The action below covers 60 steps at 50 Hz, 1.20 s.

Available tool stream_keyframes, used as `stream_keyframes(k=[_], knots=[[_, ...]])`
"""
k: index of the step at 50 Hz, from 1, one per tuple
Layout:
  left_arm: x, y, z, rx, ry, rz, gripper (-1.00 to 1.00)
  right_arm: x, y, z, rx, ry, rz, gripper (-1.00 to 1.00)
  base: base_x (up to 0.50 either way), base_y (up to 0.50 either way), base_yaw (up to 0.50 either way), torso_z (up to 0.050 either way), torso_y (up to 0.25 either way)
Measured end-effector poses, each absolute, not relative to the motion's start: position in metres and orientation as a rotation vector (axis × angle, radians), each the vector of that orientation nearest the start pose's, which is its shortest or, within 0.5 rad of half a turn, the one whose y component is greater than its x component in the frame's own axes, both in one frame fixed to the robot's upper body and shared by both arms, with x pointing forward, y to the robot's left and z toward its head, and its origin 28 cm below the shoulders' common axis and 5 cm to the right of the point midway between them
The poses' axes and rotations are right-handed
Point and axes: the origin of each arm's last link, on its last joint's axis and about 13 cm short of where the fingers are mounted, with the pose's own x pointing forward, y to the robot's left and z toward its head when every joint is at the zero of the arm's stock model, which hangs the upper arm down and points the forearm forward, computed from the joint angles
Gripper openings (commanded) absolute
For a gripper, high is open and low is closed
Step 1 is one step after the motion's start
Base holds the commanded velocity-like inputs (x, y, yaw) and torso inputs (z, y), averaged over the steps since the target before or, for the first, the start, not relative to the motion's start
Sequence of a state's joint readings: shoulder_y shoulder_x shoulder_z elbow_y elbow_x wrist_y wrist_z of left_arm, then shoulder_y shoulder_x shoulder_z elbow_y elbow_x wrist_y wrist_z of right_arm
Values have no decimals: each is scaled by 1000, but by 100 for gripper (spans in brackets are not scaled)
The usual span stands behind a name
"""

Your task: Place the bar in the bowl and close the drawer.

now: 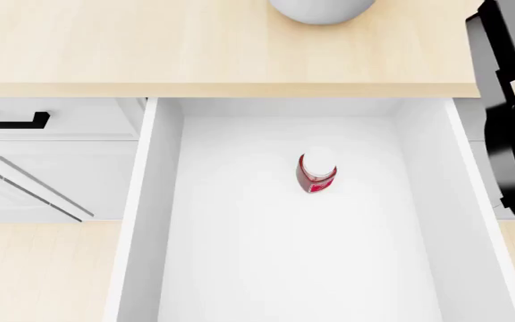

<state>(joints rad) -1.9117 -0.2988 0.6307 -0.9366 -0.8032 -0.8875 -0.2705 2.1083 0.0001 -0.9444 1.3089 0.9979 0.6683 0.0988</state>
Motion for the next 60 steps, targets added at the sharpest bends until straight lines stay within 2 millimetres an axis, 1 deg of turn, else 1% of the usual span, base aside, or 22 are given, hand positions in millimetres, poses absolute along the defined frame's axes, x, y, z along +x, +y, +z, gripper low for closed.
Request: stream_keyframes(k=[22, 34, 44, 54, 60], knots=[[373, 257, 431, 18, 50, 130, 100, 371, -67, 479, -70, -81, 93, 100, 0, 0, 0, 0, 4], [372, 256, 431, 24, 59, 137, 100, 366, -69, 487, -68, -91, 88, 100, 0, 0, 0, -3, 250], [366, 255, 431, 18, 76, 127, 100, 357, -78, 500, -66, -101, 80, 100, 0, 0, 0, -4, 250], [350, 255, 433, 3, 72, 69, 100, 344, -91, 515, -61, -94, 92, 100, 0, 0, 0, 0, 250], [334, 254, 430, -10, 61, 16, 100, 332, -99, 517, -60, -80, 103, 100, 0, 0, 0, 0, 250]])
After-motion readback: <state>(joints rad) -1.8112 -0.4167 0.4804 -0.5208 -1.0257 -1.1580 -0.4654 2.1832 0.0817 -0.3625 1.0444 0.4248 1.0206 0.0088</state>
